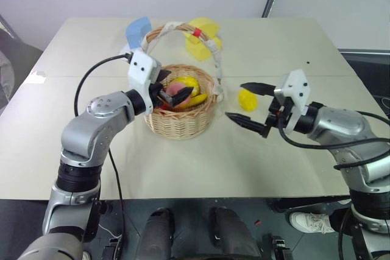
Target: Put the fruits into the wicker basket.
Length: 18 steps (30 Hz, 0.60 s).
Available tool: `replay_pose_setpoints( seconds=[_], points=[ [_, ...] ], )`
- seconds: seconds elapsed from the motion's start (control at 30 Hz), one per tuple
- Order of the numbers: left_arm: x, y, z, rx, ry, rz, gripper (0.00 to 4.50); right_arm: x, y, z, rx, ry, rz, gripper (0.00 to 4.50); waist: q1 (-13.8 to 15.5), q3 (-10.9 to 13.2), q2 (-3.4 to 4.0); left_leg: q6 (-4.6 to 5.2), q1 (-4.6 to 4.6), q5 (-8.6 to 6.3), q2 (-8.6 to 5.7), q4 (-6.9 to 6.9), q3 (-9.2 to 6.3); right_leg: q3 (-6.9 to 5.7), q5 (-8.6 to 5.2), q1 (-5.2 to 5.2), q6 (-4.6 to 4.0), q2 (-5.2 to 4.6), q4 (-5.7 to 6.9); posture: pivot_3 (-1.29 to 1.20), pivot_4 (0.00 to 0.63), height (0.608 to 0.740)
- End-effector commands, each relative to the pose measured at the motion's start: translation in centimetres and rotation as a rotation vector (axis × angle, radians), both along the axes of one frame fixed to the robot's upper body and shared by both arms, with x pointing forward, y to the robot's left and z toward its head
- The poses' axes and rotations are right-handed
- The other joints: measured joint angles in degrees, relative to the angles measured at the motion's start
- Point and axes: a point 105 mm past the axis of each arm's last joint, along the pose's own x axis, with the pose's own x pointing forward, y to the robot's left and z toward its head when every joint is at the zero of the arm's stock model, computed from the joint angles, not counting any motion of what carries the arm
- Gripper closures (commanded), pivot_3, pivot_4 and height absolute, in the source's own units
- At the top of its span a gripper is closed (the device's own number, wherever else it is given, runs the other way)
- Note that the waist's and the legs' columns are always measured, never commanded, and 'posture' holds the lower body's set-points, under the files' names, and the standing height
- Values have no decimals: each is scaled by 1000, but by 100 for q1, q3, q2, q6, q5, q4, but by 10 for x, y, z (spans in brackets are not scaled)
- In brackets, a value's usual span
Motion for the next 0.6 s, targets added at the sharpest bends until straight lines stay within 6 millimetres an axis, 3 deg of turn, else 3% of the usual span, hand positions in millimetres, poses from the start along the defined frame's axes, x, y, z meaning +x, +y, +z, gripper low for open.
replay_pose_setpoints(
  seconds=[0.03, 0.17, 0.33, 0.47, 0.6],
  points=[
    [-21, 10, 24, -142, -92, -120, 22, 25, -36, -13, 25, 22, -268, 0, -10, 0, 1, 0, 0, 0, 0, 1, 2, 1, -2, 0, -4, -2, 0, 0, 150, 740],
    [-40, 18, 17, -176, -73, -216, 22, 50, -50, -27, 109, 67, -453, 0, -4, 1, 4, -1, 3, 1, 1, 1, 6, 4, -9, 0, -17, -2, 1, 0, 150, 740],
    [-59, 22, 14, -159, -78, -282, 22, 77, -42, -40, 215, 137, -568, 0, -7, 2, 6, -1, 1, 1, 0, 7, 10, 7, -9, 0, -17, -4, 0, 0, 150, 740],
    [-62, 23, 5, -102, -63, -271, 22, 87, -30, -53, 189, 176, -591, 0, 12, 1, 7, -1, 0, 1, -2, 5, 10, 8, -7, 0, -15, -5, 0, 0, 150, 740],
    [-65, 23, 3, -92, -63, -266, 22, 94, -34, -66, 132, 193, -655, 0, 19, 1, 7, -1, -3, 1, -3, 5, 12, 7, -8, 1, -16, -8, -4, 0, 150, 740]
  ],
)
